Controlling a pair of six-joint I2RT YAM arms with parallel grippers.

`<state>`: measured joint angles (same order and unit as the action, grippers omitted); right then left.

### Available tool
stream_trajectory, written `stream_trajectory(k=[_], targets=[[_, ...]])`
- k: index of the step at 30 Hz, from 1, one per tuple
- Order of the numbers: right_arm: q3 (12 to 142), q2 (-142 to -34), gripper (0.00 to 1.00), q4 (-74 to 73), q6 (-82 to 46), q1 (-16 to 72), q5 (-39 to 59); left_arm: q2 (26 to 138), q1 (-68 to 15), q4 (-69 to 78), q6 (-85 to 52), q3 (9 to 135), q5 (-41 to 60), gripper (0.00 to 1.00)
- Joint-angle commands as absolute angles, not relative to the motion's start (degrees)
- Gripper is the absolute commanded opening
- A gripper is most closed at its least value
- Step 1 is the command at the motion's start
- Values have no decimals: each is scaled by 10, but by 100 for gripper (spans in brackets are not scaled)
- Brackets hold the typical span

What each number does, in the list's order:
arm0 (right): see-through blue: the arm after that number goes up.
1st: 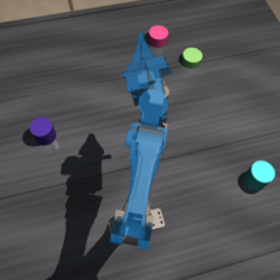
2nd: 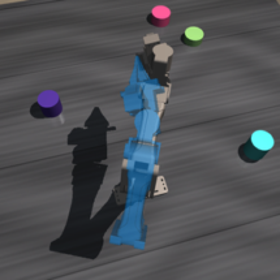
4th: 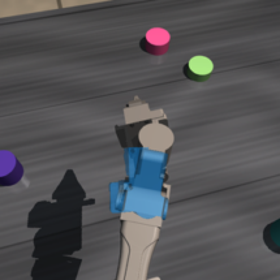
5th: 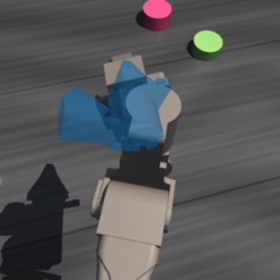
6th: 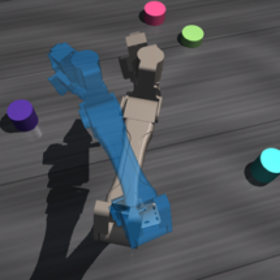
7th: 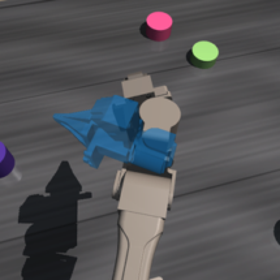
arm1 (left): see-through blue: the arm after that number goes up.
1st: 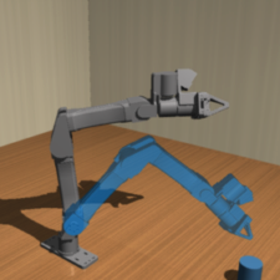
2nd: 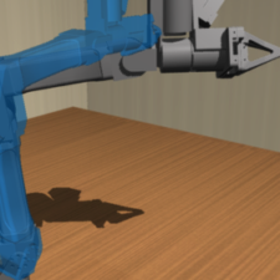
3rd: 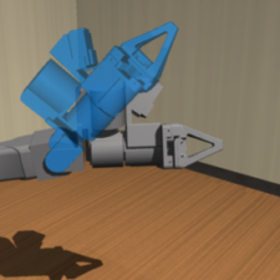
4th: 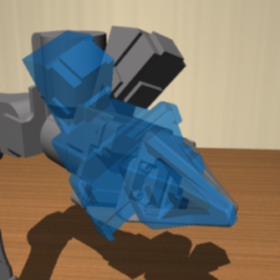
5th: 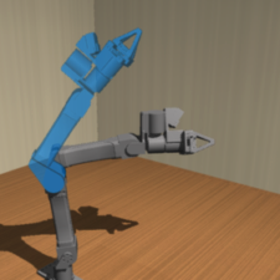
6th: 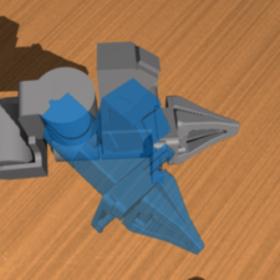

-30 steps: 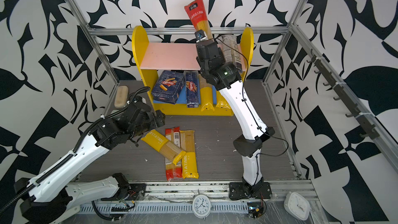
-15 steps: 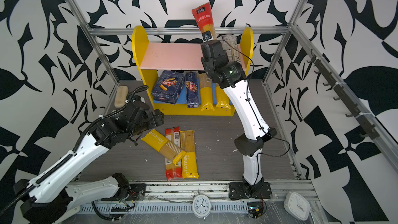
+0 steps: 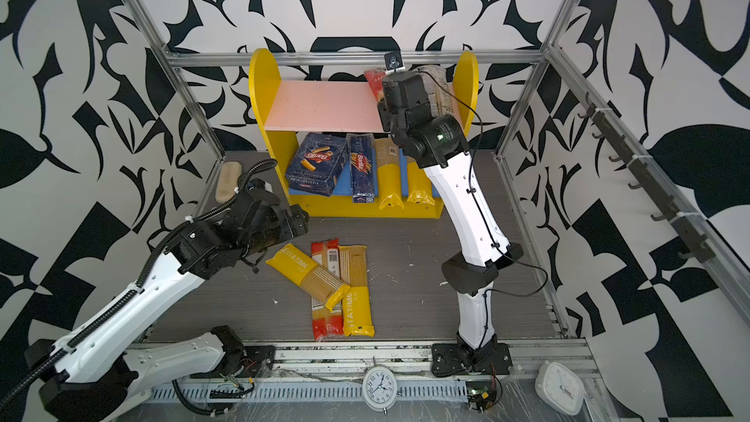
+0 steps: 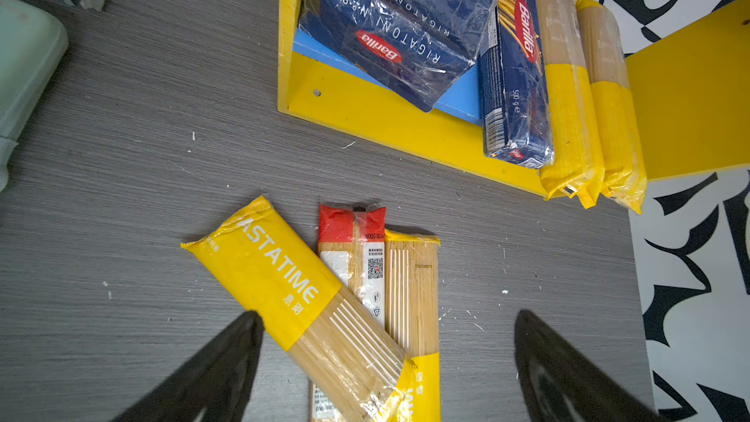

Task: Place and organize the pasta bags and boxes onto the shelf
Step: 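Lay the red bag on the pink top board and open the right gripper, then grip the yellow PASTATIME bag with the left gripper while the right withdraws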

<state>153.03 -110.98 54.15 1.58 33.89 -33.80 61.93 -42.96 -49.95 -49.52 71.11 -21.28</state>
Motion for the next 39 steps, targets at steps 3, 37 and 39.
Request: stream_trajectory(k=[3,37,39], targets=[[1552,-1077,48,513,-3,339,-328,597,-422,-506,-498,705,-214,99],[821,-561,84,520,-207,599,-426,639,-640,-424,-823,466,-214,99],[776,-541,85,535,-235,616,-423,658,-644,-413,-834,461,-208,99]])
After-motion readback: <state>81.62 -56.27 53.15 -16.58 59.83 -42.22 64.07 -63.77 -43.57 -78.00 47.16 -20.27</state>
